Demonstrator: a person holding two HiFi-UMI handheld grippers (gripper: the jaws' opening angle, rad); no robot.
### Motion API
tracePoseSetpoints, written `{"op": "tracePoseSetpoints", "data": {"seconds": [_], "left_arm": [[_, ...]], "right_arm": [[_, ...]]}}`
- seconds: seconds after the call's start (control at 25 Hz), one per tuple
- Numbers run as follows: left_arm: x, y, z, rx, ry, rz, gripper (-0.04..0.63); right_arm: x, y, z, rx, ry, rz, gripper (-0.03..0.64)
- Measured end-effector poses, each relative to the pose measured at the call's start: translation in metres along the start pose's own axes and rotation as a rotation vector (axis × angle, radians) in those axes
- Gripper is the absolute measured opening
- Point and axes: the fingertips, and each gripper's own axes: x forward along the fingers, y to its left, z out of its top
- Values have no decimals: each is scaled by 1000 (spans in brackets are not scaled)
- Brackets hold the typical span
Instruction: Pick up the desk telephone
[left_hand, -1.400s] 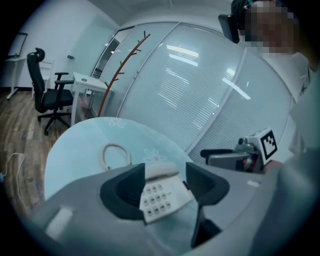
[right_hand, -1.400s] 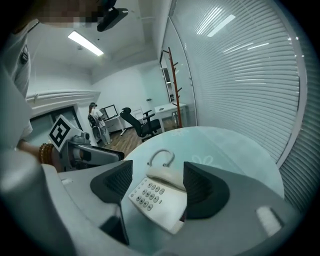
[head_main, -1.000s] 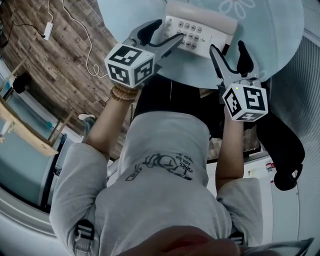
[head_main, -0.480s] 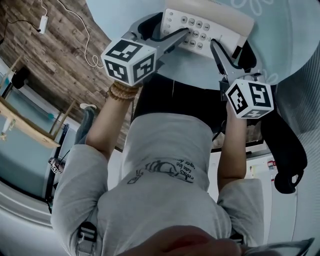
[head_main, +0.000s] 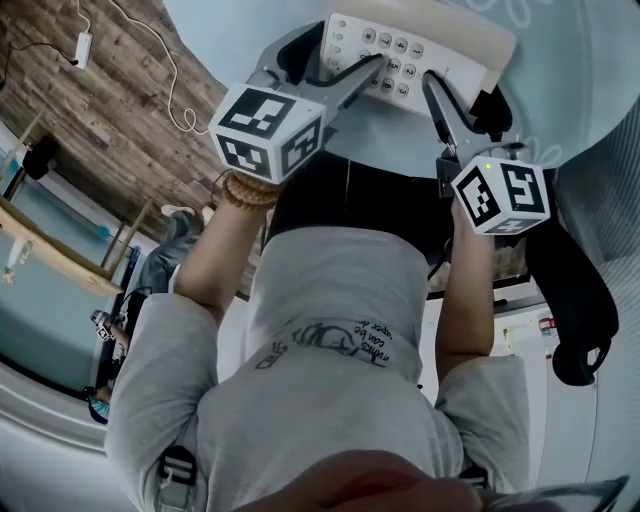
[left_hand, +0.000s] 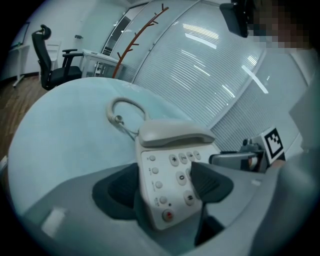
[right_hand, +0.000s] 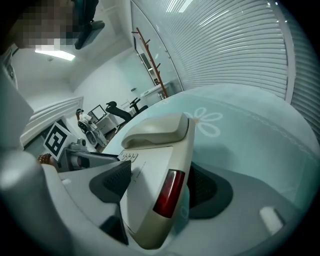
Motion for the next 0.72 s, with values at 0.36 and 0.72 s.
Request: {"op": "tracePoseSetpoints", "data": {"seconds": [0.36,0.72], "left_arm": [[-5,-15,10,45,-16,20,331],[-46,-22,54,74,-68,37,334]], "right_arm": [[-16,3,4,30,-6,-21,341],[-30,41,46,25,-47,-16,341]]}}
